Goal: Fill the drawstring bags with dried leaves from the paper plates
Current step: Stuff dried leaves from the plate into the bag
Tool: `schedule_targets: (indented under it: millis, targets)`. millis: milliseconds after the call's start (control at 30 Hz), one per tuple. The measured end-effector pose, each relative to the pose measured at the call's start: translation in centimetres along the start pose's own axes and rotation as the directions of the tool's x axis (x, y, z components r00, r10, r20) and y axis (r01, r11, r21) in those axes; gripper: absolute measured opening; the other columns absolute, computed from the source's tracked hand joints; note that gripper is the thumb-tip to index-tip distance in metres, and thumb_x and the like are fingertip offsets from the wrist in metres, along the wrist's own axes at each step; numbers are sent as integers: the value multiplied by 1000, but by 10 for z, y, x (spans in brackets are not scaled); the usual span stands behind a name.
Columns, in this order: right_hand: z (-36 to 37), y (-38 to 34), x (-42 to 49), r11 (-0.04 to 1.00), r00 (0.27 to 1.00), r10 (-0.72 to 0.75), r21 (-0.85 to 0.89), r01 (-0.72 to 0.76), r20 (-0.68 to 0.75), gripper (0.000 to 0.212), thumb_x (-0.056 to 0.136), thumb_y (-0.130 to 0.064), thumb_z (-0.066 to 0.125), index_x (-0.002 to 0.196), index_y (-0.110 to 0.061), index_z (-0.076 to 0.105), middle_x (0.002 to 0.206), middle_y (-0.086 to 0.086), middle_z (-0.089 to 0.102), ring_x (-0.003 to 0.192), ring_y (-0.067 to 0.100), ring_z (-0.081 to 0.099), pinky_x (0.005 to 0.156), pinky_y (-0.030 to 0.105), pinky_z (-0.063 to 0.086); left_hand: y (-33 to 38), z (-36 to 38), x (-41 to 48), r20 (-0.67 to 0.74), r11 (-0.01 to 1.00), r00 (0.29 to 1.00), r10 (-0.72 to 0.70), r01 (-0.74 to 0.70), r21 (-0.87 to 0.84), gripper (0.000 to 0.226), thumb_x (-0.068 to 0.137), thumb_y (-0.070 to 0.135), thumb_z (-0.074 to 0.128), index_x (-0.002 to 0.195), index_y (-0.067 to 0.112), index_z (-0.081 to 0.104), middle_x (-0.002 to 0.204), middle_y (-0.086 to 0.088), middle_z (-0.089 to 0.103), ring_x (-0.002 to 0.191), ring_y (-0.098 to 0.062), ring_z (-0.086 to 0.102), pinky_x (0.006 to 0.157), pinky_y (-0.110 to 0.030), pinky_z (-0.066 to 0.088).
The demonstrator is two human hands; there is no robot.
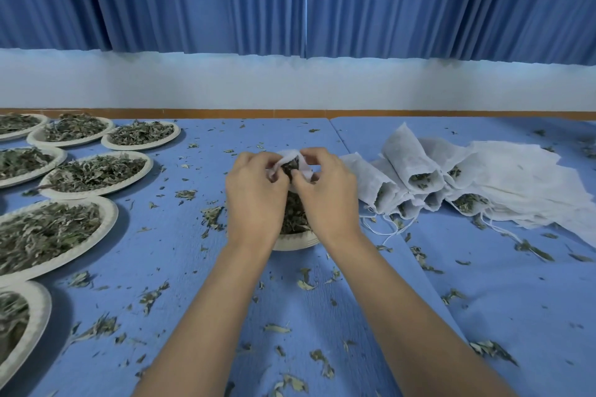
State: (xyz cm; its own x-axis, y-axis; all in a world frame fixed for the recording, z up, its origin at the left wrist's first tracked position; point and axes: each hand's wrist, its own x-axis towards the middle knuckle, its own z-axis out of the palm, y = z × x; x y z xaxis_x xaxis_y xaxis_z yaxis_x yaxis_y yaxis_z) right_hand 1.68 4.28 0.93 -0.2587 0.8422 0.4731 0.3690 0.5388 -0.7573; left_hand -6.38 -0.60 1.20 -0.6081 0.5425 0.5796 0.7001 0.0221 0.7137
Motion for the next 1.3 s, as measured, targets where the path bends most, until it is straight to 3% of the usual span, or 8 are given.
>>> schedule_targets:
  millis: [233,400,533,633,733,900,1133,1300]
  targets:
    - [-1,5,5,997,997,-71,-8,71,24,39,96,-1,40,132,-8,55,103,18,70,77,16,52,73,24,40,-12,-6,0,-25,990,995,102,-99,99,21,93,9,56,108,6,70,103,-12,65,79,-19,60,72,-12,32]
    - [2,0,2,991,997,-6,136,-5,82,43,98,-31,49,139,-16,46,125,2,62,110,15,60,95,32,45,-13,-8,3,-118,996,992,51,-42,73,20,94,12,56,107,7,71,96,-12,67,73,-15,57,71,-11,32]
    - [-13,0,10,1000,967,28,3,-29,252,34,84,-45,66,113,-29,65,103,-12,69,92,3,62,85,33,52,-17,-15,10,-201,993,974,-109,98,-63,20,92,13,57,106,11,71,97,-10,66,75,-19,64,77,-32,52]
    - [-23,-2,10,982,838,70,-187,38,541,35,73,-50,74,105,-36,70,102,-13,69,94,2,59,84,28,51,-19,-17,10,-223,987,962,-156,141,-83,22,93,13,54,109,13,70,100,-2,60,75,-25,66,71,-17,46]
    - [-23,-4,8,936,759,62,-302,181,648,37,73,-41,77,109,-34,71,105,-13,68,96,4,56,83,27,49,-19,-18,9,-233,980,957,-174,145,-138,23,95,12,53,111,12,69,103,3,50,58,-8,60,57,-1,40]
    - [-21,0,7,898,762,61,-369,241,645,32,80,-20,75,112,-24,71,112,-4,69,104,12,59,89,31,51,-19,-17,9,-209,960,955,-210,161,-228,22,94,8,54,108,11,71,105,0,52,65,-12,62,53,-3,45]
    - [-14,8,7,897,843,-15,-365,249,538,25,84,-4,68,105,-15,74,106,3,72,85,14,65,75,25,52,-17,-14,10,-210,939,944,-254,188,-289,21,94,11,56,110,10,70,105,2,51,67,-8,64,62,-17,56]
    - [-20,10,12,998,950,26,-70,-5,313,18,82,-7,72,98,-13,76,71,-6,70,43,7,53,40,13,40,-16,-13,8,-239,946,943,-230,159,-282,23,94,15,59,113,9,69,101,4,48,83,-20,66,67,-17,56]
